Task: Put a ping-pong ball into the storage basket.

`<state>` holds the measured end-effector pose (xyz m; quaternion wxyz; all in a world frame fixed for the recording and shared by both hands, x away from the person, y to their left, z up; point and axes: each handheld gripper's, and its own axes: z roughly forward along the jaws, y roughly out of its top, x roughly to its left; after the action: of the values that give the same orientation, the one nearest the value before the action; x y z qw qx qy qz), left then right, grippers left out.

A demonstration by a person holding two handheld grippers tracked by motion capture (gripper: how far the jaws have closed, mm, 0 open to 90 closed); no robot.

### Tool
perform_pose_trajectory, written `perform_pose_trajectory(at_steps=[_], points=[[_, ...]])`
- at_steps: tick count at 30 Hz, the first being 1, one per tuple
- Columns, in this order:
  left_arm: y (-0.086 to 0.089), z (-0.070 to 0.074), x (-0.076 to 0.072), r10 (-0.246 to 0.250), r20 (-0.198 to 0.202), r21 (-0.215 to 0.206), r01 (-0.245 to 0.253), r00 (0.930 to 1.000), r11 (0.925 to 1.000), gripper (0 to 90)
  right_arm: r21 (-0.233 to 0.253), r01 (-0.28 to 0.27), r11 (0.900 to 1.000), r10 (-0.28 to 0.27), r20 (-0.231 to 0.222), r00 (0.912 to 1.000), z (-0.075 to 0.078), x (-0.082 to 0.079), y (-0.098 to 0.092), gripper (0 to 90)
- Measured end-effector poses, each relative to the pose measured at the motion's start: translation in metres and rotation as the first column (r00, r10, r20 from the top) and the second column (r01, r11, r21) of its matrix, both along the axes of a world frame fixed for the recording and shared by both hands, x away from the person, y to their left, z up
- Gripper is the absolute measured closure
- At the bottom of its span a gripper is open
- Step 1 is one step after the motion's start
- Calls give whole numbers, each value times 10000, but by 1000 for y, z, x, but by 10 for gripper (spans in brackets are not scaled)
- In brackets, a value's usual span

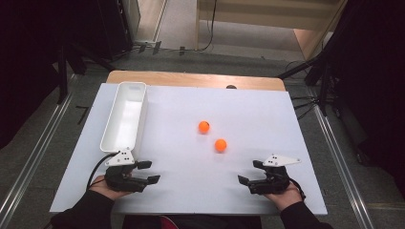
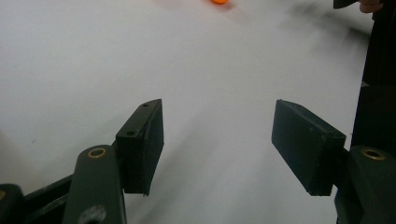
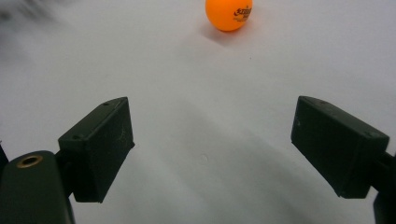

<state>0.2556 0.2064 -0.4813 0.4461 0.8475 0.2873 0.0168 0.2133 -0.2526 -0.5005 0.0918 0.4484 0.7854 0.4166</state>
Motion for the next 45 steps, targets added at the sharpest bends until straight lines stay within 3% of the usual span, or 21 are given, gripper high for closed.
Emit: perform_pose_trajectory(at_steps=[13,29,33,40,45], points=[[1,0,-1,50,-28,-101,-51,10000,9999,344,260,8,9997,-7,-42,10000,1,1,-1,116],[-1,0,2,-23,-103,-235,21,9999,9997,343,220,-50,9997,53,-123,9999,0,1,-3,116],[-3,-1,4,-58,-197,-239,53,9998,9997,312,307,-120,9995,129,-274,9995,0,1,-4,116],[-3,-2,5,-162,-227,-172,158,9996,9997,312,160,-75,9998,75,-4,10000,2,-3,-2,115],[-5,-3,5,-160,-448,-225,150,9989,9996,251,125,-208,9997,209,-76,9998,2,-5,1,115]])
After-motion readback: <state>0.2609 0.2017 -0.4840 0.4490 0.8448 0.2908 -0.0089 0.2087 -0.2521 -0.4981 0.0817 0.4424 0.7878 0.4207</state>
